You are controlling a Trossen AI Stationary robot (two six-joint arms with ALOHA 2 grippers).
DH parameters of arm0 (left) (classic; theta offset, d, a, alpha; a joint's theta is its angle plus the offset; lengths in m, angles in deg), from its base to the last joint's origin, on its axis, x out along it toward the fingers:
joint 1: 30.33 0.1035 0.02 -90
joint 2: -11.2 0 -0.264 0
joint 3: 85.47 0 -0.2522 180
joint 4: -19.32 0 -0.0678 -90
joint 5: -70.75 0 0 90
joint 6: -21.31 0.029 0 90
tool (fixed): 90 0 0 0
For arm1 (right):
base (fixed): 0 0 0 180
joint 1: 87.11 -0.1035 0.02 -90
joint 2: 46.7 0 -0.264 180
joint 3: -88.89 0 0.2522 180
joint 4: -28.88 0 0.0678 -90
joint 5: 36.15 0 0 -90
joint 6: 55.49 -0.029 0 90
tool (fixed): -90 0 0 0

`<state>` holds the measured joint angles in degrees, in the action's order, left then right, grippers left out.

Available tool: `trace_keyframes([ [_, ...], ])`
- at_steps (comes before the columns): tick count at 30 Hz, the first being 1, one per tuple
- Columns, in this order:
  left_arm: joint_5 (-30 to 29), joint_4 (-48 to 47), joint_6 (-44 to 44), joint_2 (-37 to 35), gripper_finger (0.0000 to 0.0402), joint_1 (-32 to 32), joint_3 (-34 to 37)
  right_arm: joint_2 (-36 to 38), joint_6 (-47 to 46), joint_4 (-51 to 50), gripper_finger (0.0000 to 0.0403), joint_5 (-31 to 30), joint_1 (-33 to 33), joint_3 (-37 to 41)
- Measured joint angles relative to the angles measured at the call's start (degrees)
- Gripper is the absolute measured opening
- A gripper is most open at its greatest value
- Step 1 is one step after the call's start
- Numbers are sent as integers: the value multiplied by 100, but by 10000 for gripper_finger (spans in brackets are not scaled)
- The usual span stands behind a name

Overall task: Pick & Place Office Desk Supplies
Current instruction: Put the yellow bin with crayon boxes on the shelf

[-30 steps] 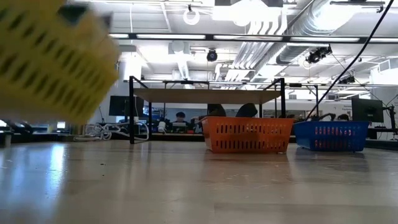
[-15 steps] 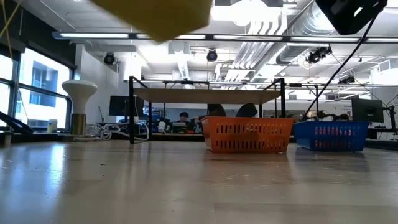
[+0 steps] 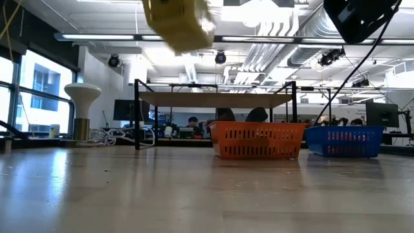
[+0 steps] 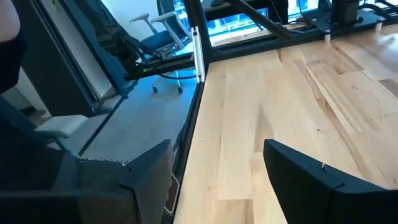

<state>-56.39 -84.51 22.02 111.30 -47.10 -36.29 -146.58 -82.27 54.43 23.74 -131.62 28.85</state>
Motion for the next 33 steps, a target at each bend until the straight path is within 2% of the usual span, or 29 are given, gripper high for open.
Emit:
trace_keyframes([
  [6, 692, 153, 564, 1, 1, 1374, 8, 0, -2, -267, 240, -303, 42, 0],
  [12, 962, 668, 1056, 1, 1, 2189, 25, 0, -57, -560, 240, -554, 42, 0],
  [23, 989, 948, 1496, 1, 1, 3119, 875, 2, -212, -653, 240, -599, 42, 0],
  [27, 921, 1312, 1643, 3, 1, 3242, 1283, 2, -385, -677, 240, -599, 42, 0],
  [33, 714, 1363, 1766, -11, 1, 3287, 1798, 4, -643, -786, 240, -599, 42, 0],
])
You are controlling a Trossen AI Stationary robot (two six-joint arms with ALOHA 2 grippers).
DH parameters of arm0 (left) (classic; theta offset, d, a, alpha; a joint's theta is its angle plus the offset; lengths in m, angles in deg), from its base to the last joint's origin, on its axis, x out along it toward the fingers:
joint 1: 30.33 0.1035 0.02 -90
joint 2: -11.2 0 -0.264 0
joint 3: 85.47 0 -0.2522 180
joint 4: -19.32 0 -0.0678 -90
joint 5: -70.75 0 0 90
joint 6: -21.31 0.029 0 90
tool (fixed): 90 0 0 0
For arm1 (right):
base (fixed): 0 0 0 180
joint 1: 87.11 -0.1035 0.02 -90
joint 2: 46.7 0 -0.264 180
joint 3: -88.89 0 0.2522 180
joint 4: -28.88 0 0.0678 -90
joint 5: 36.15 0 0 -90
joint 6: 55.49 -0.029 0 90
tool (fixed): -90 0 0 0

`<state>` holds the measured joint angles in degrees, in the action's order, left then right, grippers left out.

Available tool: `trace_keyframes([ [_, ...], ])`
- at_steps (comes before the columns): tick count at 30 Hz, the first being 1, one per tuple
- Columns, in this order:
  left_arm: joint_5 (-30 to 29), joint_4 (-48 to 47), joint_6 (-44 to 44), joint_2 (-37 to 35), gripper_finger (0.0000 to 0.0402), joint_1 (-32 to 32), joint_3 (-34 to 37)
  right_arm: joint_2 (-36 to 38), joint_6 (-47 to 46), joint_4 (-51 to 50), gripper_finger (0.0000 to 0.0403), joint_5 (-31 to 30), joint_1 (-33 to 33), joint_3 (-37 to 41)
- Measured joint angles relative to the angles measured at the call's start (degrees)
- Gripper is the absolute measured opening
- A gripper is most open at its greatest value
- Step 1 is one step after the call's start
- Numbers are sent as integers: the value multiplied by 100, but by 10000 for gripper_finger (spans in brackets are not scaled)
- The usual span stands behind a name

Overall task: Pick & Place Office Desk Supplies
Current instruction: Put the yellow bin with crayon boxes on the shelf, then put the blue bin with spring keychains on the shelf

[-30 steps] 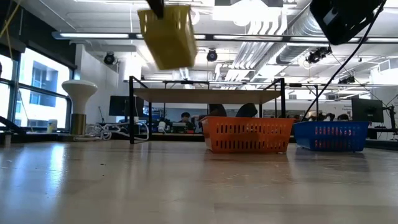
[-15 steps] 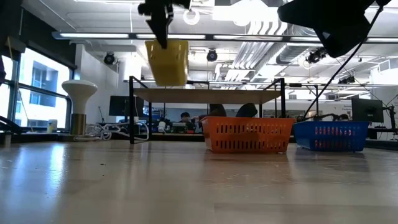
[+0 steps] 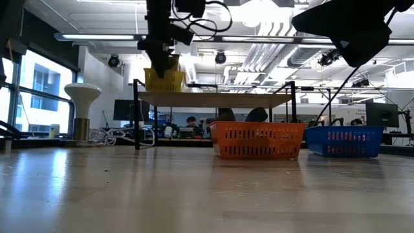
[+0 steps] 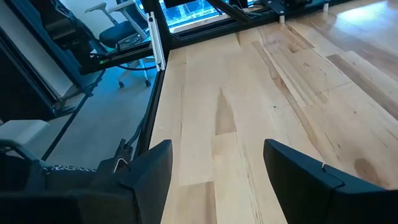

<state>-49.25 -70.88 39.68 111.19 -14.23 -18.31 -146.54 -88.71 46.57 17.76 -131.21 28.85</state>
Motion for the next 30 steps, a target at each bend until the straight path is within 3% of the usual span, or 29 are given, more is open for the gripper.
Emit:
trace_keyframes([
  [4, -197, -64, -136, 1, 5, -8, 49, 0, -19, -1, 240, -8, 0, -2],
  [16, -222, -342, -790, 12, 72, -304, 62, 2, -22, 46, 240, -293, 0, 0],
  [21, -1059, -365, -1010, 12, 80, -594, 62, 2, -23, 204, 240, -295, 87, 0],
  [30, -1584, -693, -1167, -173, 81, -1160, 62, 2, 20, 226, 240, -211, 231, 0],
])
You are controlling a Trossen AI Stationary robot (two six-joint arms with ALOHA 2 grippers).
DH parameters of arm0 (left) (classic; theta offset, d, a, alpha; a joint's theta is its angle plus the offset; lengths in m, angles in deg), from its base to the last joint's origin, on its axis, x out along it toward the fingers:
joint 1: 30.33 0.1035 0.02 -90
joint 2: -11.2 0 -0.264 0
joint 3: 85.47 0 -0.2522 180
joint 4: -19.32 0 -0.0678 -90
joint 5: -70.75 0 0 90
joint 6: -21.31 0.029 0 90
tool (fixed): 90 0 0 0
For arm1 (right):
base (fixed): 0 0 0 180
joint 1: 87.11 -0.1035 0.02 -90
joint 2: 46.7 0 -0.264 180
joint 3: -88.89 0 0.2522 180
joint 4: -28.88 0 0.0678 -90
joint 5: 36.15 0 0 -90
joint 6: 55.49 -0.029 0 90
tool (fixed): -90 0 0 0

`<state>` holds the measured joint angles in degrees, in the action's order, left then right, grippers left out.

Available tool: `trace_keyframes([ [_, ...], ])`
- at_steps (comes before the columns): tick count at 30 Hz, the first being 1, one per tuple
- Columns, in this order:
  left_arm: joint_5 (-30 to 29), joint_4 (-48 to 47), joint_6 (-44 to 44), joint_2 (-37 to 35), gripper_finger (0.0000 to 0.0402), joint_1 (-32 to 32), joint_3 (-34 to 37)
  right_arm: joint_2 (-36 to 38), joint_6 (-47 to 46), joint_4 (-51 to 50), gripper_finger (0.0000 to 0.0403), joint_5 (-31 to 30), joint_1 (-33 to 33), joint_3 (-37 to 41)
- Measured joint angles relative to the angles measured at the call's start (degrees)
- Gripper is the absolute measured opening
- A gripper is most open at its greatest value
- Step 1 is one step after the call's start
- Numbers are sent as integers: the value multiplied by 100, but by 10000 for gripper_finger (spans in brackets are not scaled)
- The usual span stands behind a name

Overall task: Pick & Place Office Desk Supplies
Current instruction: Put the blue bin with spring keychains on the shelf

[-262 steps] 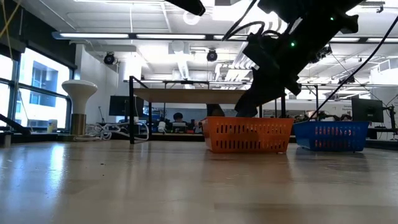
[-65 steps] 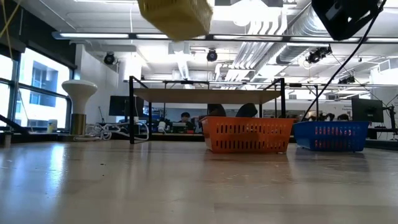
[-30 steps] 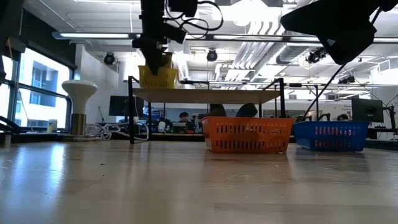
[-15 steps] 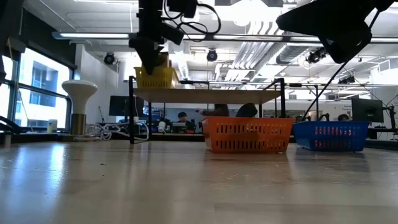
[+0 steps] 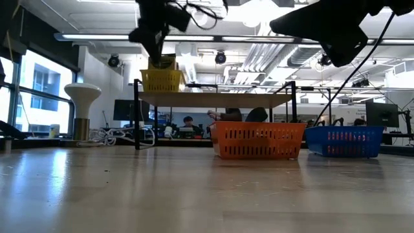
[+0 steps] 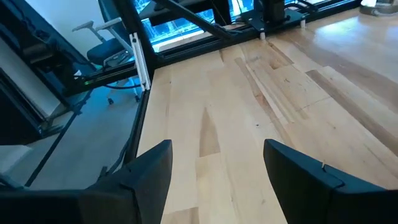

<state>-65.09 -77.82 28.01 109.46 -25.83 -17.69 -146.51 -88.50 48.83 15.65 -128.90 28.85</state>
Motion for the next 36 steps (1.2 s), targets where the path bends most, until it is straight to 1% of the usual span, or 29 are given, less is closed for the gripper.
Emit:
trace_keyframes([
  [2, 25, -87, -101, -111, 81, -182, 0, 0, 126, 77, 240, 11, 1, 0],
  [3, 147, -90, -119, -186, 81, -269, 0, 0, 252, 218, 240, 47, 1, 0],
  [7, 936, -20, -144, -600, 80, -485, -4, 4, 925, 1129, 240, 141, 39, -2],
  [10, 1799, -48, -342, -974, 80, -472, -4, 4, 1450, 1436, 240, 363, 145, -2],
  [12, 2365, -61, -463, -1272, 80, -419, 52, 4, 1783, 1454, 240, 426, 219, -2],
  [14, 2774, -55, -588, -1641, 80, -366, 195, 4, 2015, 1324, 240, 345, 323, -2],
  [16, 2880, -30, -831, -2034, 80, -352, 443, 4, 2092, 1194, 240, 279, 447, -2],
  [18, 2884, -10, -1359, -2418, 80, -425, 735, 77, 1912, 899, 240, 218, 555, -2],
  [19, 2882, 0, -1674, -2612, 80, -489, 905, 159, 1717, 660, 240, 214, 620, -2],
  [21, 2891, 44, -2145, -3022, 79, -670, 1327, 481, 1233, -187, 240, 216, 722, -2],
  [24, 2793, 648, -2521, -3671, 79, -1078, 2217, 1054, 575, -1689, 237, 171, 836, -68],
  [26, 2769, 1438, -2555, -4098, 79, -1352, 2899, 1383, 195, -2724, 232, 230, 871, -132],
  [30, 2767, 3318, -2487, -4708, 79, -1803, 4221, 1942, -640, -4761, 228, 669, 994, -380],
  [32, 2779, 4176, -2332, -4827, 79, -1975, 4740, 2175, -1112, -5837, 227, 691, 1046, -468],
  [33, 2787, 4539, -2243, -4844, 79, -2050, 4960, 2251, -1254, -6214, 227, 689, 1072, -481],
  [36, 2801, 5504, -1985, -4795, 79, -2219, 5527, 2395, -1383, -7204, 227, 734, 1158, -485],
])
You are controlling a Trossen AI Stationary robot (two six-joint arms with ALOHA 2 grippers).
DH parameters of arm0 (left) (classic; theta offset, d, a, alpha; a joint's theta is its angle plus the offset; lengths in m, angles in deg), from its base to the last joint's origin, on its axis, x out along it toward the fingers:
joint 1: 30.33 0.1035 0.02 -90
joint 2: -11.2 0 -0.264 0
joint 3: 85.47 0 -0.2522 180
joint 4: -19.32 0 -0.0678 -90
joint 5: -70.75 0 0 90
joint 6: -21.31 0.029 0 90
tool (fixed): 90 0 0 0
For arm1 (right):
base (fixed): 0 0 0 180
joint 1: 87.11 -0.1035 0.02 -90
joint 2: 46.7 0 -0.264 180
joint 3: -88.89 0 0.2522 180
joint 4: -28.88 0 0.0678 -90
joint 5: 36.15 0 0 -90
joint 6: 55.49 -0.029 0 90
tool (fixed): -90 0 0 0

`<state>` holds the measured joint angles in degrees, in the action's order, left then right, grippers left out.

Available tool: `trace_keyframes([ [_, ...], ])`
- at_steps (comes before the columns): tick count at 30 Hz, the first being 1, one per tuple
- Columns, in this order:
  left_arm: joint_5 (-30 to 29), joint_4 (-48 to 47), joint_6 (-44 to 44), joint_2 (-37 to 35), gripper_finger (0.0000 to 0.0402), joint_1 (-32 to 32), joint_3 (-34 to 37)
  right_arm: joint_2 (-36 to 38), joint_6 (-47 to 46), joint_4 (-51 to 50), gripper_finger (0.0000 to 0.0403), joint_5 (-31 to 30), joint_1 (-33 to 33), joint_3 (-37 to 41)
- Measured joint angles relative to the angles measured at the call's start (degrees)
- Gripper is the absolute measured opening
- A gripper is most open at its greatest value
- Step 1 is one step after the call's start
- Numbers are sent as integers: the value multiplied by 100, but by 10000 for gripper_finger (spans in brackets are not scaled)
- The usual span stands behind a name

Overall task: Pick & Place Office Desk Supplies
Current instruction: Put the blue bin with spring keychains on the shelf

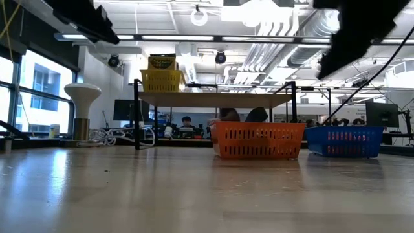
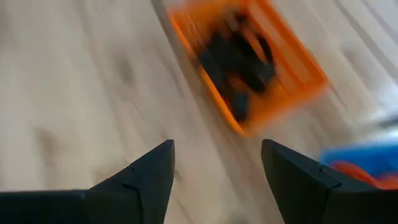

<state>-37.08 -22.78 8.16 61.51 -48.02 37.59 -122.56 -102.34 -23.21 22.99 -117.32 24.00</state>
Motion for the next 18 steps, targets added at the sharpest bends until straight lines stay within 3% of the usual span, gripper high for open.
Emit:
trace_keyframes([
  [8, 10, 1976, 724, 407, 80, -226, 886, -89, -162, -2085, 227, 293, 315, 2],
  [18, 11, 4449, 1370, 1169, 80, -365, 1717, -153, 65, -2223, 227, 805, 810, 332],
])
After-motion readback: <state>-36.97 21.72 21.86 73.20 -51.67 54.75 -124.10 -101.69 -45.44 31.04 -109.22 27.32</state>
